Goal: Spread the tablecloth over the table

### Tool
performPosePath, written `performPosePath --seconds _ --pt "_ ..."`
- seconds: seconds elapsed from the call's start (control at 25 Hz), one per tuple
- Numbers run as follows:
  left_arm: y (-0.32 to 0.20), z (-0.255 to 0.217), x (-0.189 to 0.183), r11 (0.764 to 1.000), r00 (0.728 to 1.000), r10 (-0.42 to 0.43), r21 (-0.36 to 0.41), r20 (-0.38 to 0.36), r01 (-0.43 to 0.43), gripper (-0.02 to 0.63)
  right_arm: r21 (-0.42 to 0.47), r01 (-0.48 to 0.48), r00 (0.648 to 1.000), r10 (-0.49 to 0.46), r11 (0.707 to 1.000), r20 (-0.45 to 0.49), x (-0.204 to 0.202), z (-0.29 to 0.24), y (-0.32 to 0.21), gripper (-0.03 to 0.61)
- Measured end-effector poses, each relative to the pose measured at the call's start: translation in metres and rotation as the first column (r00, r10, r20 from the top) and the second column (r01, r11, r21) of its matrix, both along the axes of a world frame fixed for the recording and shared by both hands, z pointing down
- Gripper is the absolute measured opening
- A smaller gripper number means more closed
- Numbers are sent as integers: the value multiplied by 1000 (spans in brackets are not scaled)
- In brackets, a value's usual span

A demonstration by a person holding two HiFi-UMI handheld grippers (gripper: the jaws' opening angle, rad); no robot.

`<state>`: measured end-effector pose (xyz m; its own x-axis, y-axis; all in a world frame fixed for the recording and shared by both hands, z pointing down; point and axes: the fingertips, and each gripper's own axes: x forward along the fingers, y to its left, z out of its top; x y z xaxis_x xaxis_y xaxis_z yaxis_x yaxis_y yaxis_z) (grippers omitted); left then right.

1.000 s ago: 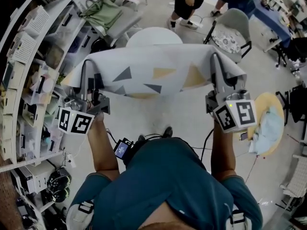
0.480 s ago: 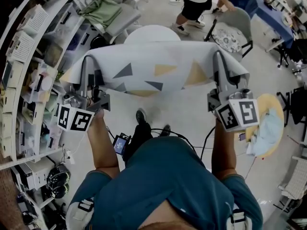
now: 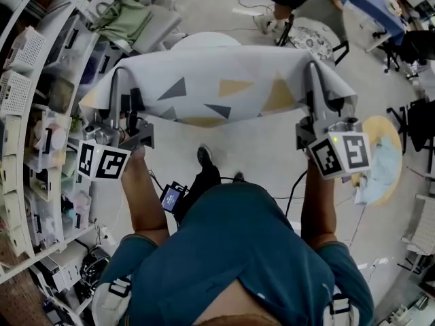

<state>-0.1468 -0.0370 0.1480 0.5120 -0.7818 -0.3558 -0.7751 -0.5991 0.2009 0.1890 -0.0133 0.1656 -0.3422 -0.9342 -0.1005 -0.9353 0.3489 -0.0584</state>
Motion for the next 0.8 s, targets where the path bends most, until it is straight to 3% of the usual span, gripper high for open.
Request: performPosePath --seconds 0.48,0.8 --pt "-95 -12 -35 993 993 120 15 -12 -120 3 18 -114 993 114 993 2 -39 -14 -59 31" --pt "-132 -12 -58 987 987 163 18 -15 -163 3 30 -156 988 156 987 -12 -65 -18 -83 31"
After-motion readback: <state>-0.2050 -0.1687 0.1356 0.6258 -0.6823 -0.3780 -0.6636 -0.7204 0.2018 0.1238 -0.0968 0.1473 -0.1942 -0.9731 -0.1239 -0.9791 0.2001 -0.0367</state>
